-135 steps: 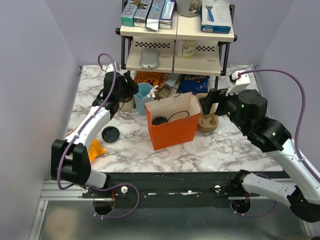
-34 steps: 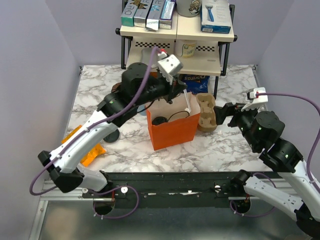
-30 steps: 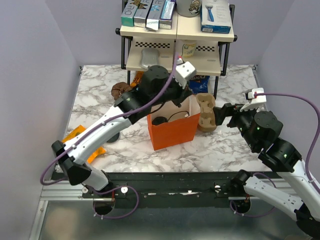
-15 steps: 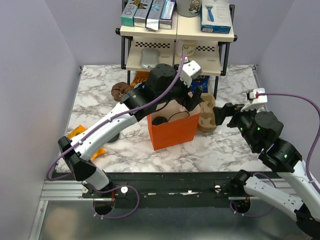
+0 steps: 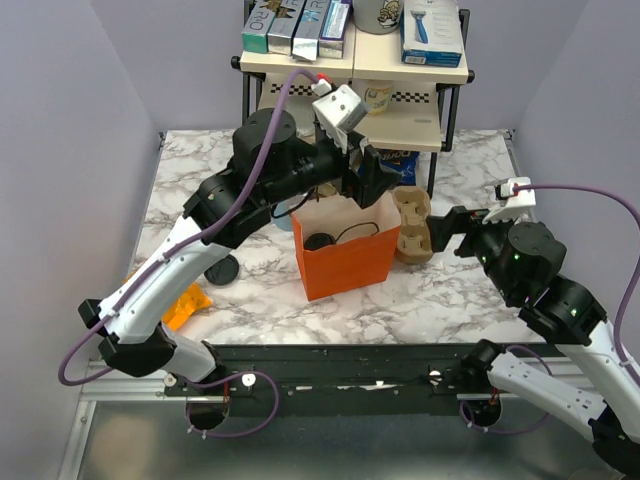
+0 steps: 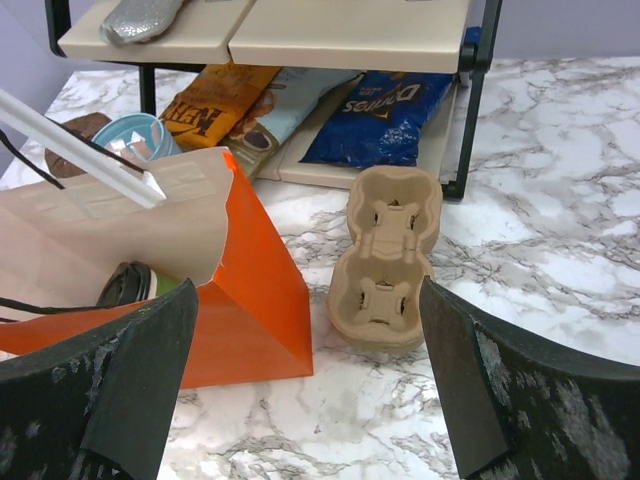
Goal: Pack the takeout coffee
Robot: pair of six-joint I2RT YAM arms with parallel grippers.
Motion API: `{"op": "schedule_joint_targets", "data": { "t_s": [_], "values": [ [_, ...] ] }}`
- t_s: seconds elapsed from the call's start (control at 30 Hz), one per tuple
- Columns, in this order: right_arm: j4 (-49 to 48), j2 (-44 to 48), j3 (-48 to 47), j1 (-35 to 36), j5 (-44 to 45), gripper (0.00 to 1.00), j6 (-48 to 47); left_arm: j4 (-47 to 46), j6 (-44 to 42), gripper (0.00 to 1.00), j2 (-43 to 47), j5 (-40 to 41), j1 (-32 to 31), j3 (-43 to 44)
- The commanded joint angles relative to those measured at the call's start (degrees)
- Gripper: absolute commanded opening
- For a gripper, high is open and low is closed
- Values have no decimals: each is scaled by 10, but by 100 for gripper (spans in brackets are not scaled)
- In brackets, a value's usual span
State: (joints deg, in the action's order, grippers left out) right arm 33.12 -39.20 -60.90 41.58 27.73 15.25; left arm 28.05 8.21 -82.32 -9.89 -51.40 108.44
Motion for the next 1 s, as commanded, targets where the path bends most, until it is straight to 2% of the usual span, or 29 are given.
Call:
{"op": "schedule_joint_targets", "data": {
  "t_s": [0.0, 0.17, 0.3, 0.4, 0.53, 0.63, 0.8, 0.97],
  "values": [
    [13, 4, -13, 3, 11, 100, 15, 49, 11, 99, -36, 0, -3, 19],
    [9, 7, -5, 3, 23, 100, 8, 82, 1, 99, -89, -17, -4, 42],
    [-87, -10, 36, 3, -27, 100, -67, 88, 19, 99, -119, -17, -4, 60],
    [-164, -35, 63, 3, -91, 100, -126, 94, 53, 99, -125, 5, -3, 70],
    [-284, -35, 119, -1, -149, 100, -145, 105, 105, 99, -128, 38, 2, 71],
    [-362, -35, 158, -5, -188, 99, -173, 109, 177, 99, -124, 32, 23, 69],
    [-458, -42, 198, -6, -221, 97, -177, 84, 242, 99, -108, 0, 45, 39],
    [-514, -74, 196, -7, -203, 92, -155, 51, 284, 99, -88, -11, 49, 5]
  ]
}}
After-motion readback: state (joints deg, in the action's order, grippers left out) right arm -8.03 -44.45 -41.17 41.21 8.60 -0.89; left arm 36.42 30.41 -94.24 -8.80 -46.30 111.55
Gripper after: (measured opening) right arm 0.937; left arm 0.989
